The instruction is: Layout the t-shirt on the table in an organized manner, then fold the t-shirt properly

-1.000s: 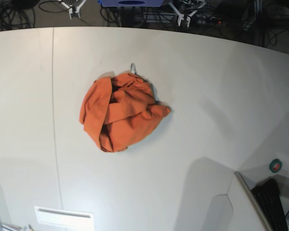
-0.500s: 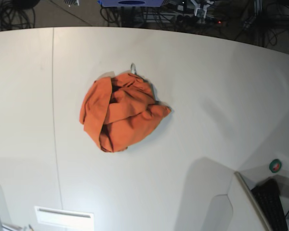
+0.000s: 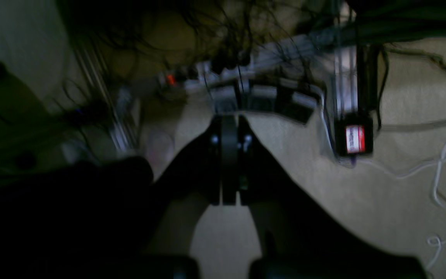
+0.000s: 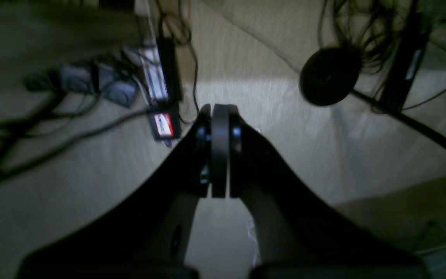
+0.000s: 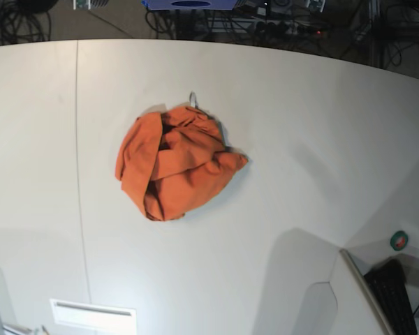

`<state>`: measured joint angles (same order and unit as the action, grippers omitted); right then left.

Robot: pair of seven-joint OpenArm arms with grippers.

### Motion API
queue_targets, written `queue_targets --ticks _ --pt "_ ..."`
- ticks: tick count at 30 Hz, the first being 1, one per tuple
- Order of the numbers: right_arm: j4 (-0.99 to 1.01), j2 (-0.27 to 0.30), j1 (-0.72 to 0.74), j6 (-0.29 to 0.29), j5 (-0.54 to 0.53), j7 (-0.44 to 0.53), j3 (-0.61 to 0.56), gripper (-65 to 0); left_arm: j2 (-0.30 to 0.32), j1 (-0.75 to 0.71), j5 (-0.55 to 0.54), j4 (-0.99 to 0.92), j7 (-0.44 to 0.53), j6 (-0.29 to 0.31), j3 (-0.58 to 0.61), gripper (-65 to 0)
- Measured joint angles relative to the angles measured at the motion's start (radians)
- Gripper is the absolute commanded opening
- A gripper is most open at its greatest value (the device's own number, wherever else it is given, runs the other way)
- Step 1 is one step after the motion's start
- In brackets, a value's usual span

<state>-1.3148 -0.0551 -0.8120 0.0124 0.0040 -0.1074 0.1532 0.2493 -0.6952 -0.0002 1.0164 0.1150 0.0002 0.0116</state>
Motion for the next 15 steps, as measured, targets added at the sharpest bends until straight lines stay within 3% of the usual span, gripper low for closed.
queue_targets --ticks 5,8,10,11,12,14,15 --pt "-0.291 0.003 -0.069 -0.004 0.001 0.003 -0.011 -65.0 0.010 -0.105 -0.004 0.234 0.003 -0.003 -0.012 -65.0" --pt "-0.398 0.005 -0.050 0.000 0.003 -0.007 -0.069 -65.0 0.009 -0.160 -0.144 0.368 -0.020 -0.002 -0.010 -65.0" --pt "-0.477 0.002 -0.027 0.000 0.003 -0.080 -0.127 -65.0 0.015 -0.160 -0.259 0.446 -0.013 0.000 -0.010 -65.0" --pt "-0.526 0.002 -0.015 -0.006 0.001 -0.131 -0.158 -60.0 0.029 -0.153 -0.306 0.473 -0.005 0.006 -0.011 -65.0" --pt "-0.576 0.002 0.001 -0.003 0.002 -0.191 -0.187 -50.3 0.042 -0.147 -0.358 0.496 -0.003 0.006 -0.018 -65.0" --pt "-0.634 0.003 0.060 -0.004 -0.001 -0.251 -0.240 -33.5 0.054 -0.142 -0.444 0.520 -0.002 -0.004 -0.056 -65.0" --pt "-0.640 0.004 0.097 -0.002 0.005 -0.265 -0.264 -28.4 0.056 -0.145 -0.479 0.529 -0.010 -0.011 -0.077 -65.0"
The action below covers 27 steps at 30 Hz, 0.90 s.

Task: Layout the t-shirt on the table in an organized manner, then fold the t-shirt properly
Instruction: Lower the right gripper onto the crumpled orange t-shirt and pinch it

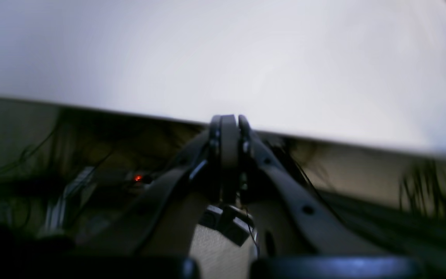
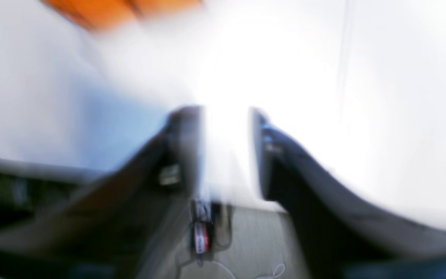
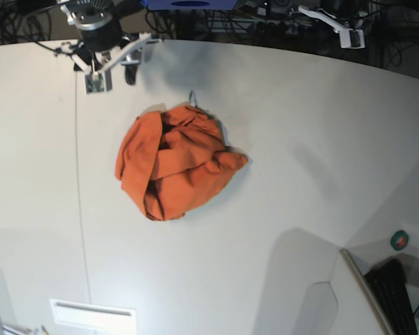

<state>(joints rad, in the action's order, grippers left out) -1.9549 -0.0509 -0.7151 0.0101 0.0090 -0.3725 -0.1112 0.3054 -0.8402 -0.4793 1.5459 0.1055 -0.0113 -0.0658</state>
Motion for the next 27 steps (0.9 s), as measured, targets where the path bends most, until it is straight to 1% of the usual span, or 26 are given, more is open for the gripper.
queue_targets --ticks 1,4,6,7,8,9,10,12,13,15,17,19,22,23,24,27 --pt "0.001 0.001 0.029 -0.001 -0.005 -0.001 -0.023 -26.1 0.000 -0.007 -0.005 0.014 -0.016 -0.005 -0.017 -65.0" --pt "0.040 -0.001 0.117 -0.004 -0.007 -0.013 -0.070 -27.2 -0.013 -0.003 -0.009 0.090 -0.165 0.007 -0.069 -65.0" --pt "0.076 -0.001 0.181 -0.002 -0.007 -0.019 -0.079 -27.5 -0.016 0.028 -0.013 0.133 -0.219 0.010 -0.105 -65.0" --pt "0.105 -0.001 0.217 -0.001 -0.005 -0.011 -0.079 -27.5 -0.014 0.035 -0.014 0.154 -0.235 0.011 -0.119 -61.9" --pt "0.138 -0.001 0.252 0.006 -0.003 -0.013 -0.085 -27.5 -0.011 0.035 -0.013 0.175 -0.227 0.001 -0.125 -60.1" --pt "0.164 0.001 0.275 0.018 -0.003 -0.016 -0.092 -27.5 -0.009 0.034 -0.012 0.192 -0.232 -0.001 -0.129 -59.9" --pt "0.180 0.001 0.290 0.050 0.000 -0.013 -0.103 -27.5 -0.008 0.031 -0.016 0.204 -0.233 0.003 -0.129 -60.2" --pt "0.208 0.000 0.304 0.134 0.074 -0.014 -0.135 -27.5 -0.014 0.025 -0.012 0.216 -0.235 0.006 -0.127 -60.4" --pt "0.226 0.005 0.316 0.156 0.109 -0.024 -0.158 -27.5 -0.016 0.030 -0.012 0.215 -0.246 0.011 -0.126 -60.4" --pt "0.246 0.005 0.344 0.160 0.172 -0.023 -0.201 -27.5 -0.016 0.054 -0.008 0.211 -0.253 0.008 -0.126 -60.4" --pt "0.268 -0.008 0.364 0.166 0.217 -0.010 -0.229 -27.5 -0.013 0.066 -0.008 0.214 -0.245 0.008 -0.127 -59.9" --pt "0.301 -0.012 0.372 0.193 0.212 -0.007 -0.250 -27.5 -0.012 0.074 -0.009 0.216 -0.246 0.008 -0.126 -59.2" --pt "0.370 -0.006 0.385 0.230 0.205 -0.027 -0.252 -27.5 -0.016 0.085 -0.008 0.211 -0.248 0.008 -0.127 -57.9" --pt "0.381 -0.001 0.390 0.237 0.209 -0.028 -0.246 -27.5 -0.016 0.092 -0.010 0.211 -0.253 0.008 -0.127 -55.5" --pt "0.386 0.002 0.394 0.245 0.211 -0.023 -0.245 -27.5 -0.015 0.096 -0.009 0.211 -0.252 0.008 -0.127 -51.0" --pt "0.409 -0.003 0.402 0.244 0.212 -0.011 -0.245 -27.5 -0.014 0.100 -0.016 0.211 -0.249 0.008 -0.127 -32.3"
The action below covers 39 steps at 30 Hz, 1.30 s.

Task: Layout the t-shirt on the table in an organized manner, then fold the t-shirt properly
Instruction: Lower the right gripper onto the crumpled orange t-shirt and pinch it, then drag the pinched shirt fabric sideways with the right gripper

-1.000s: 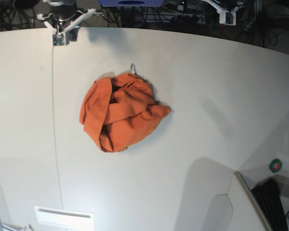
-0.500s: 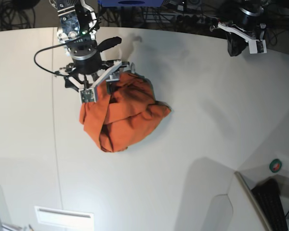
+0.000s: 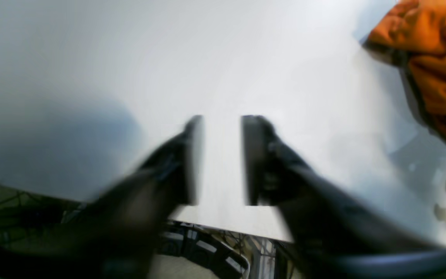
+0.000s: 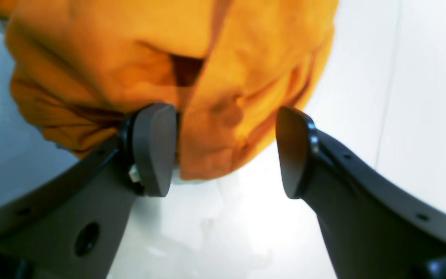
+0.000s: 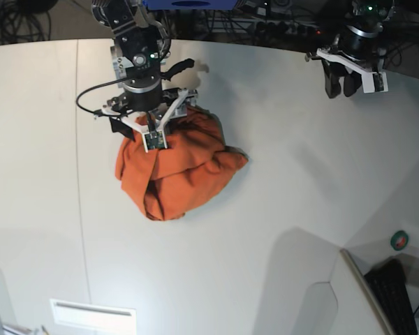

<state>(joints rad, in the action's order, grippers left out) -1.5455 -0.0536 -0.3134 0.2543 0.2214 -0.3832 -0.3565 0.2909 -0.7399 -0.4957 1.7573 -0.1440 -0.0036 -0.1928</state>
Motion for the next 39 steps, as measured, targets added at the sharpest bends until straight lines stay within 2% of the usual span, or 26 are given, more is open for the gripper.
queue_targets --ticks 2,3,5,8,10,11,12,14,18,24,32,36,39 --pt "0.033 -0.001 0.010 -0.001 -0.005 -0.007 -0.001 -27.5 0.000 0.001 0.000 0.000 0.000 -0.002 0.005 -23.4" --pt "0.052 -0.001 0.019 -0.001 -0.005 -0.010 -0.001 -27.9 0.000 0.005 0.000 0.000 -0.001 -0.005 0.006 -21.2" --pt "0.076 0.002 0.040 -0.001 -0.004 -0.010 -0.001 -32.1 -0.002 0.011 0.000 -0.001 0.000 -0.003 0.008 -20.9" --pt "0.074 0.001 0.052 0.000 -0.003 -0.002 0.014 -45.2 -0.013 0.014 0.000 -0.001 0.000 -0.003 0.003 -20.9" --pt "0.079 0.000 0.049 0.000 -0.004 -0.002 0.014 -56.3 -0.014 0.012 0.001 -0.002 -0.003 -0.004 0.002 -20.9" --pt "0.083 0.000 0.048 -0.001 -0.005 -0.010 0.012 -63.9 -0.014 0.012 0.000 -0.002 -0.002 -0.003 0.002 -20.9" --pt "0.082 0.002 0.047 -0.002 -0.005 -0.010 0.012 -65.0 -0.014 0.011 0.000 -0.002 -0.003 -0.003 0.002 -20.9" --pt "0.072 0.004 0.049 -0.002 -0.004 -0.013 0.013 -65.0 -0.014 0.011 0.001 -0.002 -0.002 -0.004 0.002 -20.9" --pt "-0.016 0.016 0.036 -0.003 -0.003 -0.007 0.091 -65.0 -0.016 0.009 0.002 -0.002 -0.002 -0.004 0.003 -20.9" --pt "-0.112 0.065 0.060 -0.003 -0.003 -0.098 0.127 -65.0 -0.018 0.012 0.009 -0.041 -0.001 0.000 0.002 -20.9" --pt "-0.093 0.135 0.246 -0.010 -0.005 -0.112 0.126 -65.0 -0.019 0.008 0.004 -0.047 -0.001 0.000 -0.002 -20.9" --pt "0.013 0.165 0.407 -0.007 -0.003 -0.107 0.130 -65.0 -0.018 -0.017 0.002 -0.046 0.000 -0.006 -0.003 -20.9" --pt "0.121 0.166 0.508 -0.008 -0.006 -0.115 0.132 -65.0 -0.020 -0.033 0.001 -0.035 -0.003 0.002 0.000 -20.9"
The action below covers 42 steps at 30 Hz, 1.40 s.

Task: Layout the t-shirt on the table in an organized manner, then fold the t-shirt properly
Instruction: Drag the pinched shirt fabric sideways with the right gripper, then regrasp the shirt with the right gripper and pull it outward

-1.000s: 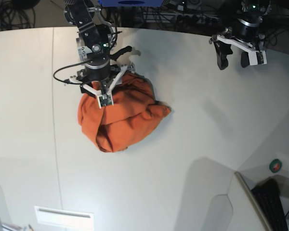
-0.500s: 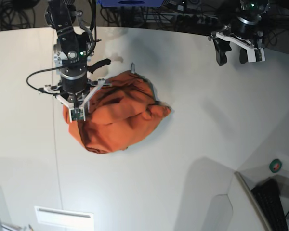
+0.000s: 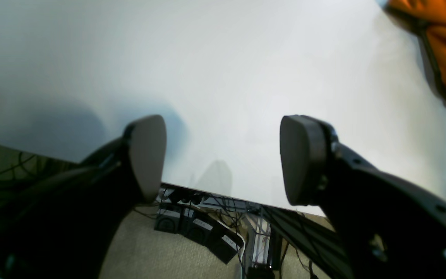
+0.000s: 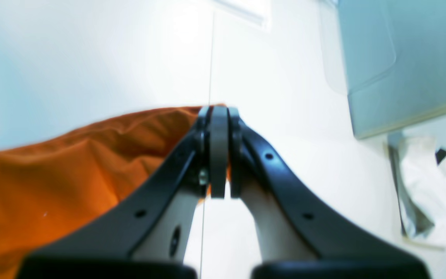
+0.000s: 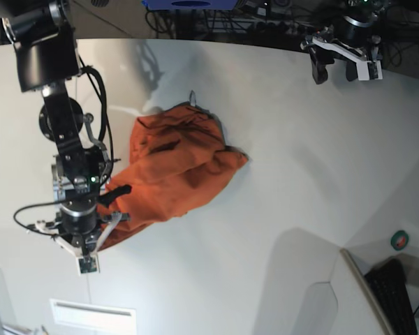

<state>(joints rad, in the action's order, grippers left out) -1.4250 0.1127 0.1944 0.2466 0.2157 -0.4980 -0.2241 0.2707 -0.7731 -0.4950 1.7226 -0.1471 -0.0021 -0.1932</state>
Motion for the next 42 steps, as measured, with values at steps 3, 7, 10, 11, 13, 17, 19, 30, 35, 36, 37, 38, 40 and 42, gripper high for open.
queue_targets --ticks 3,7,10,11,13,17,19,30,35,36,37,38,40,42 --pt "0.045 0.003 0.079 -0.031 -0.005 -0.003 -0.005 -65.0 0.002 -0.026 0.000 0.017 0.007 -0.007 -0.003 -20.9" --pt "0.064 0.007 0.188 -0.087 0.001 -0.024 -0.002 -65.0 -0.001 -0.051 0.000 0.032 0.006 -0.005 -0.001 -20.9" --pt "0.164 -0.003 0.289 -0.170 -0.001 -0.162 -0.003 -56.0 -0.002 -0.055 0.000 0.032 0.008 -0.007 -0.002 -20.9" --pt "0.181 -0.013 0.309 -0.210 0.000 -0.191 0.001 -45.3 -0.008 -0.056 0.000 0.032 0.008 -0.006 -0.004 -20.9" --pt "0.142 -0.034 0.313 -0.283 0.000 -0.224 0.056 -28.4 -0.037 -0.055 0.000 0.032 0.007 -0.003 -0.027 -20.9" --pt "-0.186 -0.043 0.195 -0.382 0.026 -0.260 0.150 -21.9 -0.105 -0.050 -0.002 0.032 0.005 -0.003 -0.127 -20.9" --pt "-0.340 -0.051 0.058 -0.416 0.020 -0.309 0.150 -23.1 -0.111 -0.045 -0.001 0.032 0.007 -0.013 -0.153 -20.9" --pt "-0.433 -0.181 -0.603 -0.516 0.012 -0.132 0.042 -23.3 -0.032 0.186 0.012 0.032 -0.112 0.000 -0.010 -20.9" --pt "-0.220 -0.182 -0.590 -0.362 0.017 0.035 0.035 -28.7 -0.018 0.213 0.007 0.033 -0.206 -0.008 -0.031 -21.1" --pt "-0.217 -0.179 -0.587 -0.342 0.020 0.063 0.035 -30.6 -0.021 0.205 0.006 0.033 -0.205 -0.004 -0.044 -21.9" --pt "-0.218 -0.180 -0.590 -0.342 0.020 0.067 0.035 -31.8 -0.022 0.195 0.007 0.033 -0.206 0.003 -0.059 -25.5" --pt "-0.218 -0.180 -0.593 -0.344 0.019 0.061 0.031 -32.6 -0.022 0.187 0.004 0.033 -0.205 0.019 -0.075 -31.1" --pt "-0.226 -0.187 -0.600 -0.344 0.017 0.055 0.029 -33.0 -0.021 0.175 0.001 0.032 -0.205 0.084 -0.121 -49.0" --pt "-0.243 -0.192 -0.594 -0.349 0.014 0.050 0.027 -33.0 -0.023 0.166 0.000 0.019 -0.206 0.137 -0.189 -65.0"
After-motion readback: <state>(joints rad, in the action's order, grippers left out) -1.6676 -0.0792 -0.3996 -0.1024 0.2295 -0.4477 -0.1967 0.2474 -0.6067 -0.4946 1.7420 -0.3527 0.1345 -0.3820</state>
